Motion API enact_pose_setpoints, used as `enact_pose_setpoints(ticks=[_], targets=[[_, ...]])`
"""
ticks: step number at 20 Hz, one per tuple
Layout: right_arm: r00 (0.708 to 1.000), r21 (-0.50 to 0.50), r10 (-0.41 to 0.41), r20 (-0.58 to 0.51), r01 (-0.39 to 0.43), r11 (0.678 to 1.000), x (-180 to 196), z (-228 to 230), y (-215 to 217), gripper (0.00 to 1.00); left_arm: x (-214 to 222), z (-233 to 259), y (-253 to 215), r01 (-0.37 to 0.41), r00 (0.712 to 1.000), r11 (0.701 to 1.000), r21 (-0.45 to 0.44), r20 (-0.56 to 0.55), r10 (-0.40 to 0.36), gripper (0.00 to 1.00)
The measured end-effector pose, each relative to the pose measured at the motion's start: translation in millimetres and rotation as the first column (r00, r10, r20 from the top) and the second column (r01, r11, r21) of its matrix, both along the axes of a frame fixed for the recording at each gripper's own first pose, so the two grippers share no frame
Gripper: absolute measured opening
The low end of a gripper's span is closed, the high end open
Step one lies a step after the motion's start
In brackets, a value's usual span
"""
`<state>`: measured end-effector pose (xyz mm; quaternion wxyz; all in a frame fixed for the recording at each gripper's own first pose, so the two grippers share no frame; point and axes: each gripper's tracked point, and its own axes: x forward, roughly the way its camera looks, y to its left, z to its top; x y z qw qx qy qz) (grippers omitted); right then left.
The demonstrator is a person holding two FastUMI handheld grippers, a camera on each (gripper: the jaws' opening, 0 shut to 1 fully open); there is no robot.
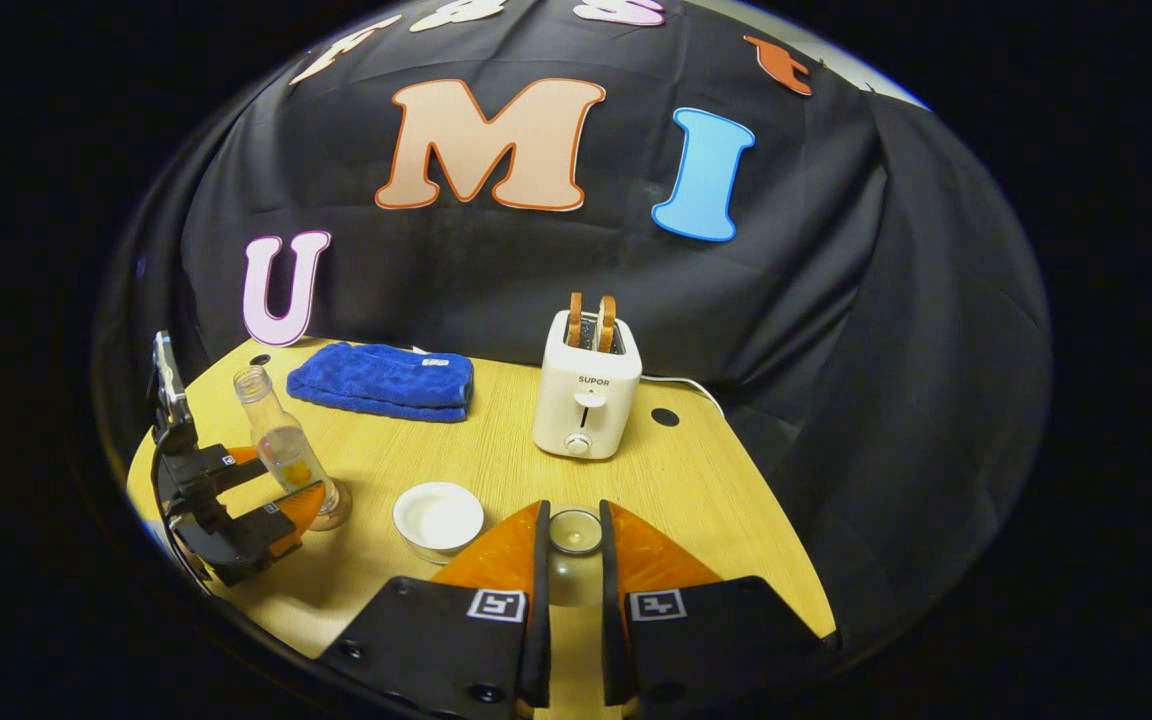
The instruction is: Open the teacup lid with one hand, grasp the water bottle and pour water into the teacup with the other hand; after pouring, place the water bottle on the coaster and then close the teacup lid.
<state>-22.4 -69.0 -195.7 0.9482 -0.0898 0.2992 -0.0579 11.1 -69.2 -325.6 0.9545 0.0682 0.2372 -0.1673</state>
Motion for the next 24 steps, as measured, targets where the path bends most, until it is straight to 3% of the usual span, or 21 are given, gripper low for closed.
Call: enact_pose_setpoints(ticks=[6,13,19,24], targets=[[1.0,0.026,0.009,0.007,-0.01,1.0,0,-4,-1,0.24,0,6,-4,0.069,0.998,0.988,0.135,-0.006,-0.069,0.72],[1.0,0.063,-0.014,0.004,0.014,0.998,-6,-14,-19,0.23,7,3,8,0.071,0.997,0.946,0.316,-0.036,-0.063,0.7],[0.999,0.108,-0.037,-0.008,0.037,0.993,-14,-28,-32,0.23,5,2,8,0.148,0.989,0.849,0.508,-0.056,-0.139,0.7],[0.999,0.138,-0.046,-0.018,0.049,0.989,-24,-39,-44,0.23,1,2,2,0.212,0.975,0.774,0.597,-0.081,-0.205,0.7]])
